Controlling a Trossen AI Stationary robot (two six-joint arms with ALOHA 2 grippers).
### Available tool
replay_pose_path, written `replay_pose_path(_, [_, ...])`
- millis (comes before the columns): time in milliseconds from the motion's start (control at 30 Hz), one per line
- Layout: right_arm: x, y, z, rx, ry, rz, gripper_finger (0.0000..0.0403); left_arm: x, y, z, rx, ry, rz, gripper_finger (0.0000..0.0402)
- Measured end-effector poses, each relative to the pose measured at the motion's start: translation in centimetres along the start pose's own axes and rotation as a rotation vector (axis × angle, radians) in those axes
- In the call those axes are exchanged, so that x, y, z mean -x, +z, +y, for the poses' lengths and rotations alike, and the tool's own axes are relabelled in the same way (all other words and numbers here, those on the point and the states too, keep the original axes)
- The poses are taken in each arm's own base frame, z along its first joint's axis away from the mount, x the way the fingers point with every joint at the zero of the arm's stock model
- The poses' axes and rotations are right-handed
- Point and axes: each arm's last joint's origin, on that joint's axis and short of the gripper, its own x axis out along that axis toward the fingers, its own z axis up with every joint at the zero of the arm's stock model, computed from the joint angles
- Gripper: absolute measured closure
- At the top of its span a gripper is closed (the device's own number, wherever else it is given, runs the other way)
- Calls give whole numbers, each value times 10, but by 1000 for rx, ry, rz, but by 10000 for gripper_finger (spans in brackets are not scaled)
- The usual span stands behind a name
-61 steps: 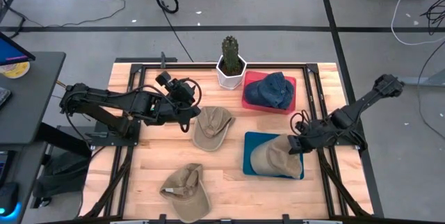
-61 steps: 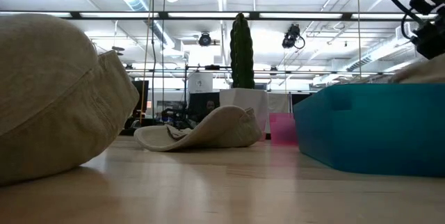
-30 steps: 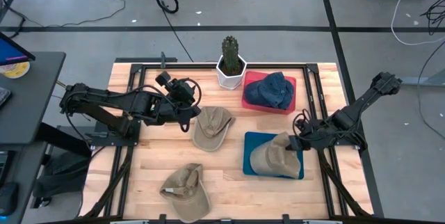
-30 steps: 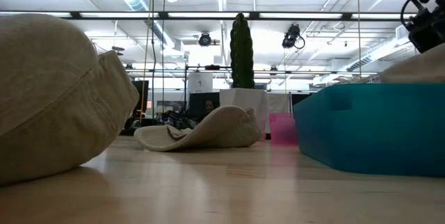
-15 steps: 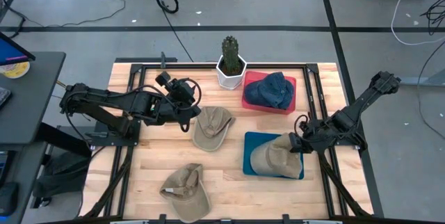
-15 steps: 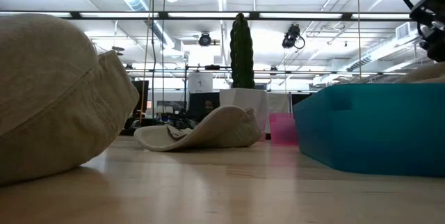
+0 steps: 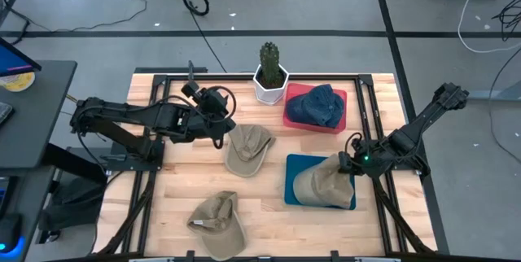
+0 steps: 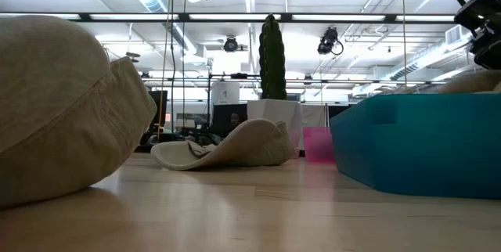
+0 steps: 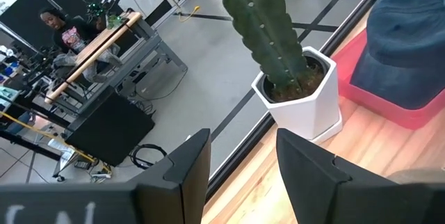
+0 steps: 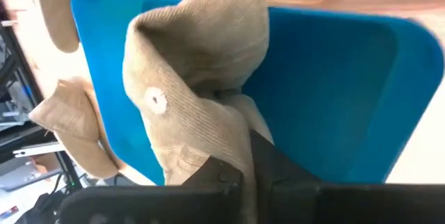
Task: Pick & Place hat
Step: Put the top brown cap into the blue bin
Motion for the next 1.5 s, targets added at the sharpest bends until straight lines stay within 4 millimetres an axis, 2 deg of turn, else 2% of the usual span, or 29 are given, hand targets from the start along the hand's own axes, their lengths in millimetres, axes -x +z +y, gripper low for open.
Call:
replay_pose_path(133, [0,-3,4,1,35,28,354,0,1,0,8,-1,-4,232])
replay_pose_path(467, [5,-14,22,83,242,143,184,0,1,0,9,-1,-4,232])
replay_pose_path(633, [16,-16,29,82,338,234,131,0,1,-1,9,-11,-2,232])
replay_pose_path(767, [20,-11,24,53,325,243,122,0,0,-2,10,-58,11,232])
replay_pose_path(933, [20,-3,16,26,269,142,130,0,0,-3,11,-94,21,232])
replay_pose_path(1233, [20,-3,18,53,291,141,112,1,0,-3,42,-98,22,232])
replay_pose_path(1500, [17,2,6,61,160,113,104,1,0,-3,38,-98,22,232])
